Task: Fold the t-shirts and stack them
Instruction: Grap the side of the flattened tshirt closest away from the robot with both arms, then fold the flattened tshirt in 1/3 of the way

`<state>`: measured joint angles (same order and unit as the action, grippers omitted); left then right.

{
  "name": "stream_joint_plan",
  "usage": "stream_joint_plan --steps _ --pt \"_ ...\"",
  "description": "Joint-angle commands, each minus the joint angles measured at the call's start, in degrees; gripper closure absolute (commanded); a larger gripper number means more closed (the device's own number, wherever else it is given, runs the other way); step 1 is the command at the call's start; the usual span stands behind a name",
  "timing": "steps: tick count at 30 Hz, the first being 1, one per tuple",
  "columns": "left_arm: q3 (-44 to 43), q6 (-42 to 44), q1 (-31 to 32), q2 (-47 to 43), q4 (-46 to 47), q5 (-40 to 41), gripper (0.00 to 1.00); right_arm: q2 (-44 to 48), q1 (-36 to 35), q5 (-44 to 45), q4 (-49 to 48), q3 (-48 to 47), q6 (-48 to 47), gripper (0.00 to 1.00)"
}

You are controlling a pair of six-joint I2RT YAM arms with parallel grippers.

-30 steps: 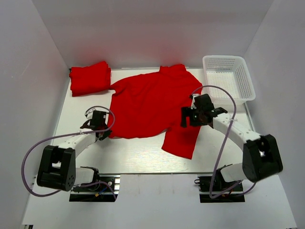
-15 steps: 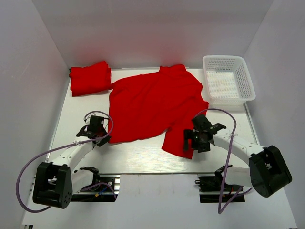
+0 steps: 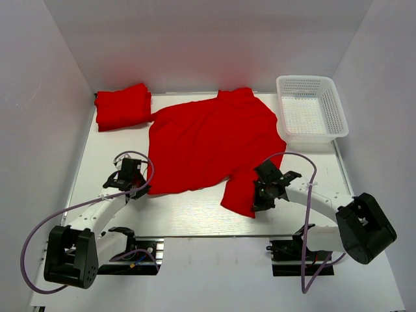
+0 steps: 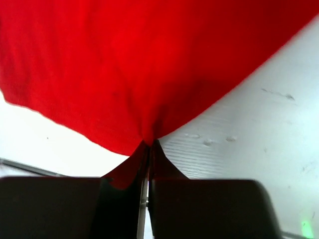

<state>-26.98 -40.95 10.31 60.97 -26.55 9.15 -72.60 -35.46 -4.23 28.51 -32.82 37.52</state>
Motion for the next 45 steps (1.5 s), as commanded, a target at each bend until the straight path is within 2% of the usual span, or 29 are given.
stream_joint_plan --steps 1,6,7,8,13,18,22,27,29,38,45 --pt "0.2 0.4 0.2 -1.8 -0.6 0.9 1.00 1.8 -0.4 6.8 4.9 1.6 5.8 1.00" --pt "0.2 -1.0 0.2 -2.9 -4.2 1.6 1.00 13.1 -0.7 17.4 11.8 0.7 12.1 1.00" --pt "-0.3 -1.7 0.2 -2.9 -4.9 2.4 1.00 18.1 -0.8 22.1 17.6 0.0 12.9 1.00" --pt "-0.4 -2.5 0.2 -2.9 -5.5 2.4 1.00 19.7 -0.9 23.4 19.4 -0.9 15.0 1.00" --pt "-1.5 -3.6 0.2 -2.9 -9.1 0.5 1.00 26.3 -1.0 22.4 31.8 -3.7 19.2 1.00" --pt "-0.3 -4.2 0.2 -2.9 -12.2 -1.4 1.00 29.3 -1.4 18.7 35.8 -3.9 20.7 1.00" --pt "-0.8 -4.2 0.8 -2.9 -14.1 -3.9 1.00 28.4 -1.5 17.4 32.8 -2.9 15.3 1.00" --pt "-1.3 -5.6 0.8 -4.0 -8.0 -5.4 1.00 25.6 -1.3 19.5 16.8 -3.0 9.3 1.00" --pt "-1.8 -6.2 0.8 -4.0 -6.3 -6.2 1.00 24.5 -1.3 20.8 13.8 -4.2 6.0 1.00" --pt "-9.7 -6.0 0.1 0.0 -1.1 0.6 1.00 17.5 -0.5 34.7 -0.3 -9.9 1.2 1.00" --pt "-18.7 -6.0 -0.5 11.7 0.0 7.9 1.00 8.2 1.0 40.9 -9.3 -16.4 -6.0 1.00"
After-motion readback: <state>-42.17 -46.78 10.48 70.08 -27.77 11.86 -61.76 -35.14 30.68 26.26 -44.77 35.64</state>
